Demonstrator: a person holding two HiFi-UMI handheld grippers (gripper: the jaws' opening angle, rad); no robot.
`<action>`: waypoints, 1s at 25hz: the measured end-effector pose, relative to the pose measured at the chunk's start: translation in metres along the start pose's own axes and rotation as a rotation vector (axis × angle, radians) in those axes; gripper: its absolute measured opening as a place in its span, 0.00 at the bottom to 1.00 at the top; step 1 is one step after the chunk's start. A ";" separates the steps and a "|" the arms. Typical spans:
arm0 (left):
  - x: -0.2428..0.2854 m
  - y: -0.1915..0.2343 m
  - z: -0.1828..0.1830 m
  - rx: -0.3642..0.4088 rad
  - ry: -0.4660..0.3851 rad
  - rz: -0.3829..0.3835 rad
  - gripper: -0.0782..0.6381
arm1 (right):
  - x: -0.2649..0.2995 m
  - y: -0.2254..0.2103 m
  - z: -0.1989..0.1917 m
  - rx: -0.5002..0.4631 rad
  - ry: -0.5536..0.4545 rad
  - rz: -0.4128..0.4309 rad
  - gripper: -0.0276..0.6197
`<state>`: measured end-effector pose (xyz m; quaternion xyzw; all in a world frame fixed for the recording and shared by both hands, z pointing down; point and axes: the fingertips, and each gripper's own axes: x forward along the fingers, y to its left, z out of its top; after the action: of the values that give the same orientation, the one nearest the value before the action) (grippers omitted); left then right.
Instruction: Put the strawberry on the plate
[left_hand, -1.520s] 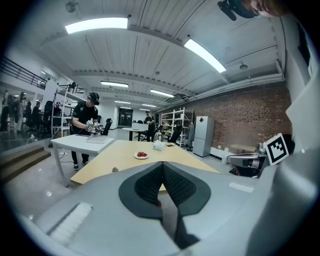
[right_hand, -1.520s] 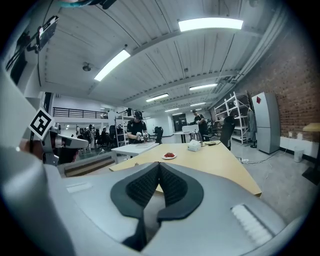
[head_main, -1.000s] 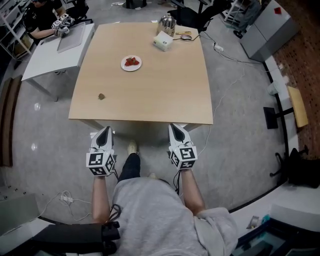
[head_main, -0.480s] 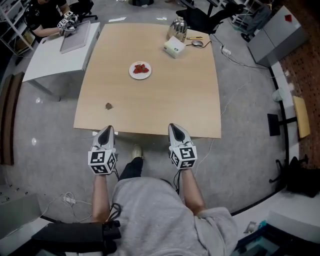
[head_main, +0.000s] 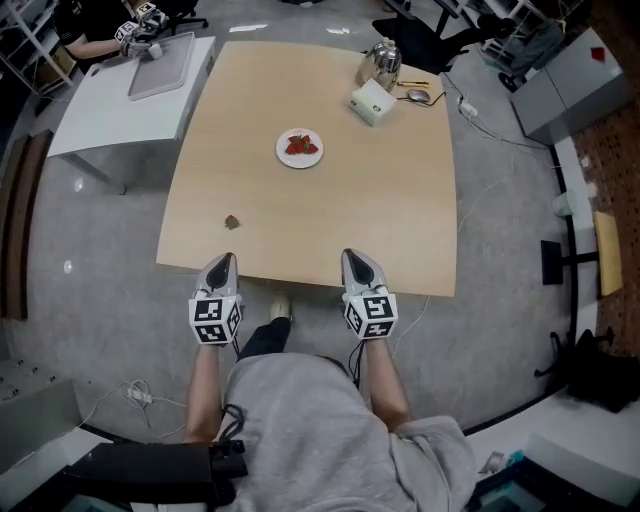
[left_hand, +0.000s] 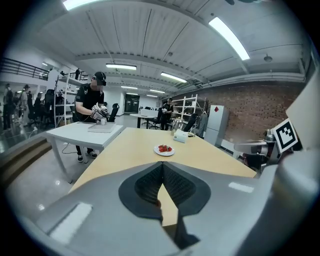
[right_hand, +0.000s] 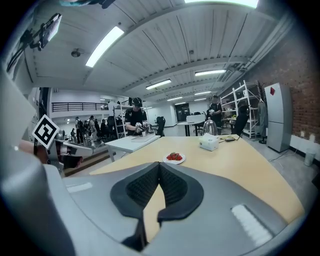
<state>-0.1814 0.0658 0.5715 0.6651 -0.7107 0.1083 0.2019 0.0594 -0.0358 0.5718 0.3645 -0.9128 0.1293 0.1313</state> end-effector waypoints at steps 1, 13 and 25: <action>0.004 0.005 -0.002 0.002 0.009 0.005 0.14 | 0.005 0.001 0.000 0.000 0.005 0.000 0.05; 0.064 0.048 -0.040 0.000 0.149 -0.014 0.14 | 0.041 0.000 0.008 0.013 0.031 -0.038 0.05; 0.114 0.077 -0.075 0.017 0.287 -0.050 0.18 | 0.044 -0.012 0.014 0.043 0.025 -0.141 0.05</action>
<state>-0.2506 0.0021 0.6963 0.6620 -0.6568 0.2032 0.2985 0.0349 -0.0770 0.5748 0.4288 -0.8803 0.1440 0.1434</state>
